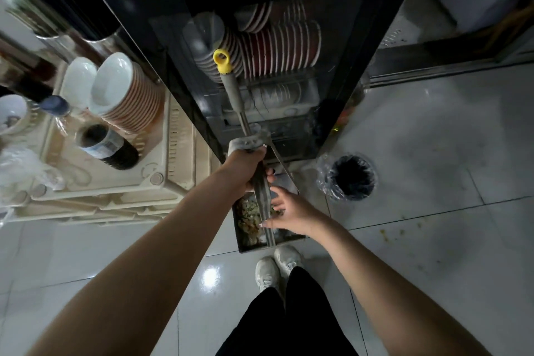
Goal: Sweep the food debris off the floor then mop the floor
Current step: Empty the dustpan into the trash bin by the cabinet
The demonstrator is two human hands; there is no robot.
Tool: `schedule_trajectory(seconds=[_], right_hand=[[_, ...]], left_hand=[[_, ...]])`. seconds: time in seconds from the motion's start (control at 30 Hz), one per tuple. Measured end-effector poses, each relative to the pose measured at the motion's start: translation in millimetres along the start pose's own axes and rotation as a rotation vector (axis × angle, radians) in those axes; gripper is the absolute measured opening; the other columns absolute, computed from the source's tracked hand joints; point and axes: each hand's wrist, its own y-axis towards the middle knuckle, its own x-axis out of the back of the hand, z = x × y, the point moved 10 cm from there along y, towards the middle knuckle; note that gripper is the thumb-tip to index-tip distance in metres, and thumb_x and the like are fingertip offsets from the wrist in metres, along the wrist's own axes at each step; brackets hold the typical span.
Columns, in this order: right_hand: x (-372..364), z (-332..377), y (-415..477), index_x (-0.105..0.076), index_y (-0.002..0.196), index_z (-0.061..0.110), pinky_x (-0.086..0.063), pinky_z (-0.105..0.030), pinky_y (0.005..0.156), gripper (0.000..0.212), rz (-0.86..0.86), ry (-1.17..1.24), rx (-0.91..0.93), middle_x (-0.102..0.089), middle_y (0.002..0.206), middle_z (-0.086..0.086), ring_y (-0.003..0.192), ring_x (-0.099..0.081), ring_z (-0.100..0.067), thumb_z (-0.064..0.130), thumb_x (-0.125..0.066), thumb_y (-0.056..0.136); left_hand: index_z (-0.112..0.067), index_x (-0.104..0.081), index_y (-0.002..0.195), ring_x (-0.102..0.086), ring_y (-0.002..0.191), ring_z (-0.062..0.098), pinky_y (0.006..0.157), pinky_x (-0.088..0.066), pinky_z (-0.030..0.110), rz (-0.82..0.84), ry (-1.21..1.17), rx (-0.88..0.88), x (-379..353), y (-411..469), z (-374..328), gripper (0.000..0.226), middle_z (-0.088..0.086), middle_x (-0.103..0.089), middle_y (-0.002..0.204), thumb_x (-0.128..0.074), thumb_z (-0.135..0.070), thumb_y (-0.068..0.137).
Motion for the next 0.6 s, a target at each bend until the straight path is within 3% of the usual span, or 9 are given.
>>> schedule_trajectory(seconds=[0.07, 0.13, 0.17, 0.23, 0.4, 0.47, 0.53, 0.6], right_hand=[[3.2, 4.0, -6.5, -0.041, 0.135, 0.018, -0.046, -0.024, 0.090, 0.072, -0.149, -0.054, 0.019, -0.059, 0.125, -0.001, 0.111, -0.058, -0.016, 0.038, -0.075, 0.075], [14.2, 2.5, -11.3, -0.053, 0.117, 0.015, -0.042, -0.018, 0.070, 0.048, -0.324, -0.107, 0.003, -0.064, 0.098, 0.005, 0.088, -0.061, -0.012, 0.039, -0.070, 0.079], [19.9, -0.3, -14.8, -0.055, 0.109, 0.013, -0.037, -0.016, 0.060, 0.041, -0.391, -0.134, -0.009, -0.059, 0.083, 0.008, 0.075, -0.057, -0.008, 0.040, -0.068, 0.081], [25.5, -9.1, -19.2, -0.056, 0.101, 0.012, -0.028, -0.011, 0.048, 0.034, -0.449, -0.162, -0.037, -0.053, 0.075, 0.010, 0.063, -0.048, -0.005, 0.040, -0.065, 0.084], [23.1, -45.3, -26.6, -0.059, 0.106, 0.008, -0.029, -0.008, 0.047, 0.040, -0.484, -0.169, -0.122, -0.067, 0.089, -0.002, 0.064, -0.056, -0.008, 0.043, -0.061, 0.086], [24.6, -60.7, -33.0, -0.059, 0.105, 0.007, -0.031, -0.011, 0.048, 0.042, -0.538, -0.169, -0.177, -0.067, 0.086, 0.001, 0.068, -0.060, -0.011, 0.045, -0.059, 0.087], [29.3, -73.3, -39.9, -0.060, 0.102, 0.007, -0.029, -0.012, 0.047, 0.039, -0.594, -0.153, -0.217, -0.060, 0.073, 0.008, 0.056, -0.050, -0.004, 0.044, -0.057, 0.089], [35.8, -82.3, -45.8, -0.062, 0.096, 0.009, -0.025, -0.013, 0.044, 0.034, -0.626, -0.179, -0.242, -0.049, 0.060, 0.012, 0.048, -0.039, 0.000, 0.042, -0.057, 0.090]], left_hand=[[-0.013, -0.049, 0.077, -0.054, 0.046, 0.020, 0.062, -0.050, 0.032, 0.017, 0.029, 0.006, -14.9, -5.8, -4.9, 0.026, 0.003, -0.054, 0.041, -0.043, -0.026, 0.099], [-0.014, -0.047, 0.078, -0.055, 0.042, 0.018, 0.063, -0.050, 0.032, 0.031, 0.043, 0.016, -26.1, -10.2, -7.8, 0.027, 0.001, -0.054, 0.038, -0.042, -0.029, 0.099], [-0.014, -0.047, 0.077, -0.056, 0.040, 0.017, 0.063, -0.049, 0.031, 0.041, 0.048, 0.019, -31.7, -12.2, -9.0, 0.027, 0.001, -0.055, 0.037, -0.042, -0.030, 0.099], [-0.013, -0.047, 0.078, -0.056, 0.039, 0.015, 0.061, -0.049, 0.028, 0.061, 0.059, 0.024, -40.7, -16.2, -10.2, 0.027, 0.001, -0.055, 0.038, -0.043, -0.030, 0.099], [-0.014, -0.046, 0.081, -0.056, 0.048, 0.019, 0.071, -0.052, 0.033, 0.170, 0.085, 0.022, -67.9, -34.9, -19.2, 0.025, 0.001, -0.054, 0.040, -0.042, -0.030, 0.099], [-0.014, -0.047, 0.084, -0.057, 0.043, 0.018, 0.057, -0.055, 0.029, 0.217, 0.083, 0.004, -78.8, -44.3, -25.3, 0.021, 0.001, -0.055, 0.041, -0.044, -0.029, 0.099], [-0.015, -0.048, 0.090, -0.057, 0.039, 0.017, 0.046, -0.054, 0.026, 0.247, 0.085, -0.017, -88.9, -48.9, -30.3, 0.016, 0.002, -0.055, 0.042, -0.045, -0.028, 0.098], [-0.015, -0.049, 0.094, -0.057, 0.041, 0.019, 0.044, -0.051, 0.025, 0.263, 0.097, -0.029, -97.8, -50.9, -31.0, 0.013, 0.003, -0.055, 0.042, -0.046, -0.027, 0.098]])
